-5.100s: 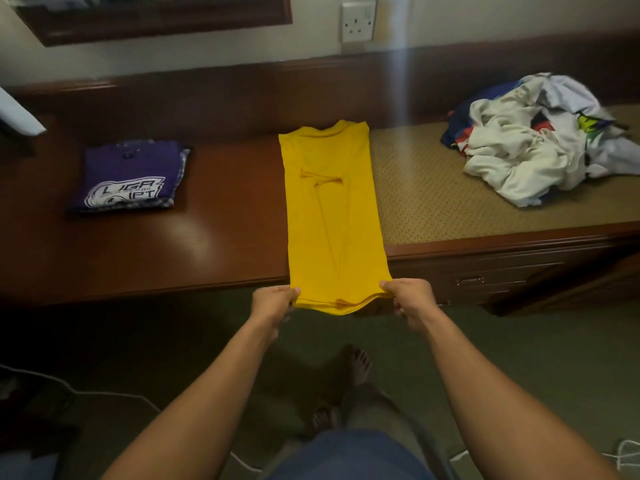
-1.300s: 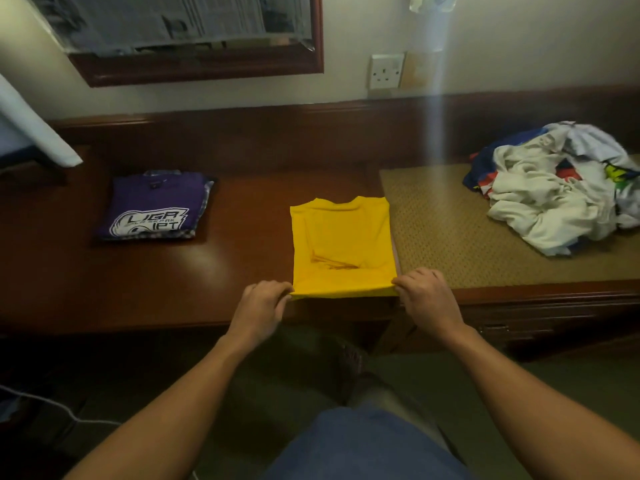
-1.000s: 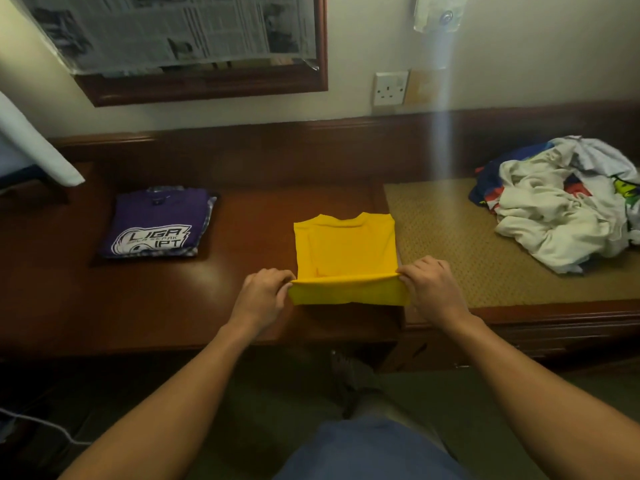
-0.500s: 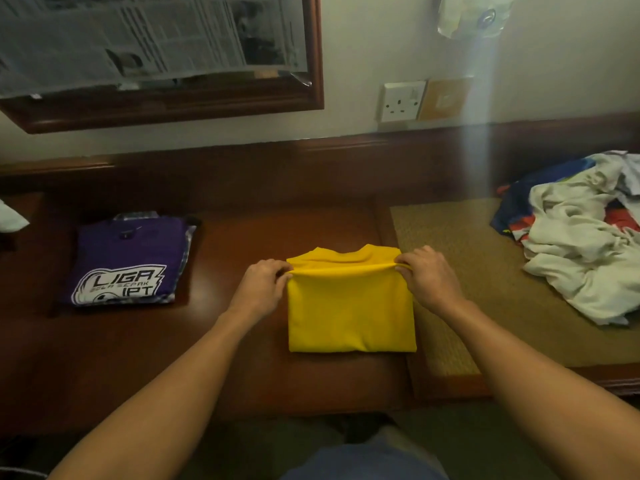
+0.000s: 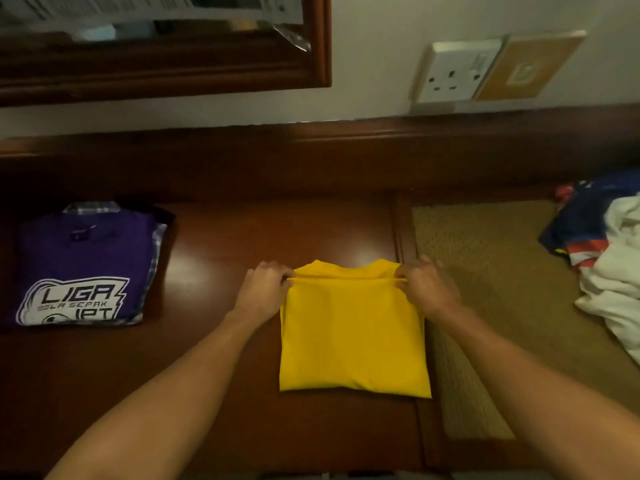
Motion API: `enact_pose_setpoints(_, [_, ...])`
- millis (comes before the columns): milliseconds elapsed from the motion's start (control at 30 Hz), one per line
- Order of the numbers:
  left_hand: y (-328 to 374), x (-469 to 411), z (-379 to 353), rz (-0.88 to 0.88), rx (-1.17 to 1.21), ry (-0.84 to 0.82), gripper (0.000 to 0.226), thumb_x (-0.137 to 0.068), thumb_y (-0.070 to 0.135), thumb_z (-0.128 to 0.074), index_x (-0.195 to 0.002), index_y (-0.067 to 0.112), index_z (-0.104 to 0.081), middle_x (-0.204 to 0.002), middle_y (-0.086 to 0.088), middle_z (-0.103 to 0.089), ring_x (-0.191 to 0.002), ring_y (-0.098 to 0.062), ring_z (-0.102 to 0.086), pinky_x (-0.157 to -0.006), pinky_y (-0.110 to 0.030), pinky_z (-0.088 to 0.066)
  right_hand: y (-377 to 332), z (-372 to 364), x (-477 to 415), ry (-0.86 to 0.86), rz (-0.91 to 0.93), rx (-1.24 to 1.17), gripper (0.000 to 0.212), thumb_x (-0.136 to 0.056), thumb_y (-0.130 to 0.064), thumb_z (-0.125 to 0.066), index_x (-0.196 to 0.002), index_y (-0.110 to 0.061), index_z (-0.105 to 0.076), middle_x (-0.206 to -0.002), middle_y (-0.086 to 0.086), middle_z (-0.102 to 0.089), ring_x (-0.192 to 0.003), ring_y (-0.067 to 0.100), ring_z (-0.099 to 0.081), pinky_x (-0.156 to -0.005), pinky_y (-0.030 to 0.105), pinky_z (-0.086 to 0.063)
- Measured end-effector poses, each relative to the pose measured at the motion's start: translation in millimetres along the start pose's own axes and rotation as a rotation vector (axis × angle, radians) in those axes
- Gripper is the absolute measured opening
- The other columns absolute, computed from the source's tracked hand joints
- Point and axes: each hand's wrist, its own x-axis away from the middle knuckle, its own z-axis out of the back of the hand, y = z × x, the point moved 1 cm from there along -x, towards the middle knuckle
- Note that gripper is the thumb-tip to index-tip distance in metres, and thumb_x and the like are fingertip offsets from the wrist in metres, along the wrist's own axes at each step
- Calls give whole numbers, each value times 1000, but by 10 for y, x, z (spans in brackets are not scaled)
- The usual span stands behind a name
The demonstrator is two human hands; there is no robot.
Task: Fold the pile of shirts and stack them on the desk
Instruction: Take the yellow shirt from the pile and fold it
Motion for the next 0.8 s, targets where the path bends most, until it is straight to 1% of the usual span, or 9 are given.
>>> enact_pose_setpoints(100, [53,38,-118,-69,-175,116,26,-90,18,-72,-116,23,-71,-114,-3,-61,-107,-27,-53,-86,-43,-44,-5,-100,62,74,2,67,27,-85,-29,-75,-111,-19,-74,-106,5,-65,-104,29,-54,-84,42,-44])
enact_pose_setpoints(200, [89,101,-235,-294,-292,163,30,-81,9,-80,-107,23,-76,-120,-7,-60,-112,-30,-54,-83,-43,-42,-29,-130,225,217,-13,46,34,-79,-25,-81,-111,-16,-74,-104,7,-62,-96,31,-54,-76,43,-46])
enact_pose_setpoints(300, [101,156,-310,-526,-376,122,24,-86,16,-70,-109,22,-75,-136,-10,-58,-130,-30,-50,-96,-47,-36,-84,-179,424,306,26,42,22,-80,-18,-81,-101,-15,-76,-91,5,-62,-88,28,-54,-69,41,-43])
enact_pose_setpoints(367, [90,206,-330,-626,-421,45,30,-86,18,-67,-115,24,-72,-142,-8,-56,-136,-29,-49,-105,-50,-35,-182,-247,598,265,68,62,10,-78,-17,-82,-84,-18,-74,-77,1,-61,-79,25,-54,-65,39,-43])
enact_pose_setpoints(433, [44,242,-311,-642,-446,-43,42,-87,17,-70,-129,26,-66,-151,-6,-50,-141,-26,-45,-111,-55,-36,-314,-329,774,176,91,97,7,-80,-26,-76,-83,-21,-73,-77,-1,-63,-80,23,-56,-66,39,-46])
enact_pose_setpoints(567, [-101,310,-199,-537,-459,-154,52,-97,24,-60,-147,30,-50,-163,0,-33,-150,-20,-31,-118,-57,-23,-532,-438,960,-65,51,160,36,-91,-42,-54,-115,-20,-70,-114,6,-67,-104,27,-56,-82,45,-45])
enact_pose_setpoints(667, [-251,436,-107,-399,-457,-205,54,-97,26,-49,-149,33,-45,-164,1,-30,-150,-20,-31,-118,-58,-21,-642,-392,858,-131,9,127,56,-100,-44,-39,-151,-23,-44,-161,9,-35,-133,32,-41,-96,48,-37])
enact_pose_setpoints(733, [-338,604,-61,-323,-426,-208,61,-90,19,-51,-149,33,-47,-163,1,-34,-147,-22,-37,-114,-60,-28,-711,-335,706,-162,13,120,58,-105,-43,-33,-160,-30,-24,-169,5,-12,-143,33,-27,-104,50,-29])
enact_pose_setpoints(800, [-396,820,-64,-264,-382,-197,66,-83,12,-57,-146,31,-51,-159,-1,-40,-141,-25,-45,-106,-59,-37,-797,-255,514,-177,34,154,56,-106,-38,-33,-160,-34,-18,-170,2,-7,-145,33,-20,-106,50,-26])
